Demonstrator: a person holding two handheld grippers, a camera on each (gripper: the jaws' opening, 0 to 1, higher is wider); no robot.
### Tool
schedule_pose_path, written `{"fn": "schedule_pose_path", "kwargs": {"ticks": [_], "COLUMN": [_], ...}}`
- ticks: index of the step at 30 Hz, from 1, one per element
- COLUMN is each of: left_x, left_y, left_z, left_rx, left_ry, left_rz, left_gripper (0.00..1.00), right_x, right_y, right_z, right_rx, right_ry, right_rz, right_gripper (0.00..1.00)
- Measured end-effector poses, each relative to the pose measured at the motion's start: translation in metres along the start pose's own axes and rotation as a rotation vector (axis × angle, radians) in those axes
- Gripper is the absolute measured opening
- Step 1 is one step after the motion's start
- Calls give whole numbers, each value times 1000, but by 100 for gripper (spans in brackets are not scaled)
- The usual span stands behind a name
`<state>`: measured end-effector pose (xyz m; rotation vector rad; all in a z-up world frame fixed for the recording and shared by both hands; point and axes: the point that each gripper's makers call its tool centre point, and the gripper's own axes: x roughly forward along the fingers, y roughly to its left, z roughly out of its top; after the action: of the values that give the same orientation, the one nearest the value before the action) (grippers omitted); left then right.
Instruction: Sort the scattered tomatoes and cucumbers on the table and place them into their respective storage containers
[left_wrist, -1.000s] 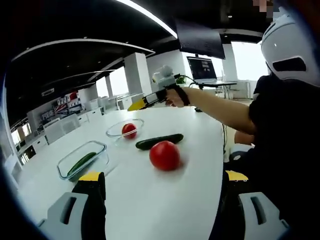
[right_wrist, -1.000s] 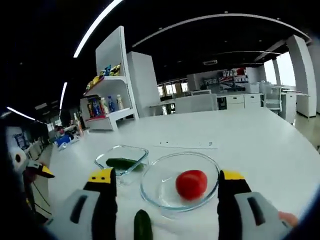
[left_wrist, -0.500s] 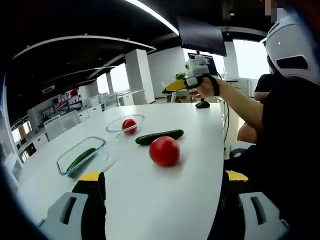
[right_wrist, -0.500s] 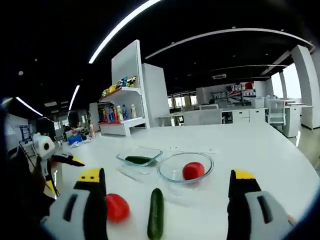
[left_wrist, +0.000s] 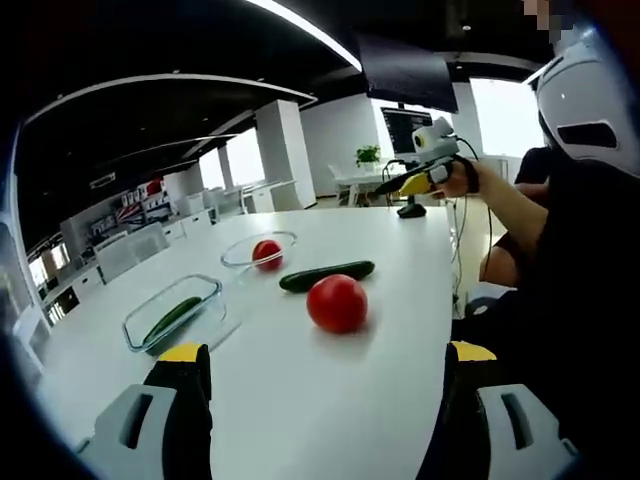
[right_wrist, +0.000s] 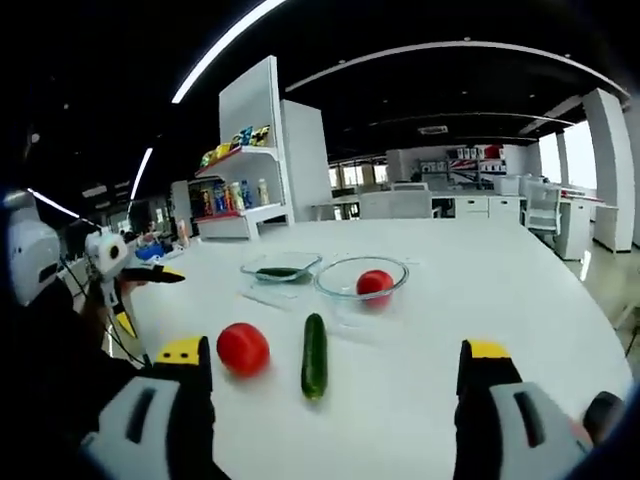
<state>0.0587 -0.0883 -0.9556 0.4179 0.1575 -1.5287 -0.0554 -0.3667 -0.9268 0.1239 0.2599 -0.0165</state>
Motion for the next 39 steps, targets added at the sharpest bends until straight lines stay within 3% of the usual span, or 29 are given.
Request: {"fn": "schedule_pose_path", "kwargs": {"ticks": [12,19,30,39], "left_x": [-5,-8,-5,-7], "left_y": [6,11,11,9], "left_z": [6,4,0,2], "left_rx": [16,11,6,13], "left_ry": [3,8,10,5], "left_rz": [40,54,46,43], "left_gripper": [95,95,95,95], "right_x": [-3,8,14,27], "right_y": [16,30,41,77], "right_z": [1,-11,-15,-9], "right_rx": [-137,-183,-201,-235], "right_ry": [42,97,115,112], "right_rz": [-28,1,32,143], "right_gripper": [97,96,94,92]}}
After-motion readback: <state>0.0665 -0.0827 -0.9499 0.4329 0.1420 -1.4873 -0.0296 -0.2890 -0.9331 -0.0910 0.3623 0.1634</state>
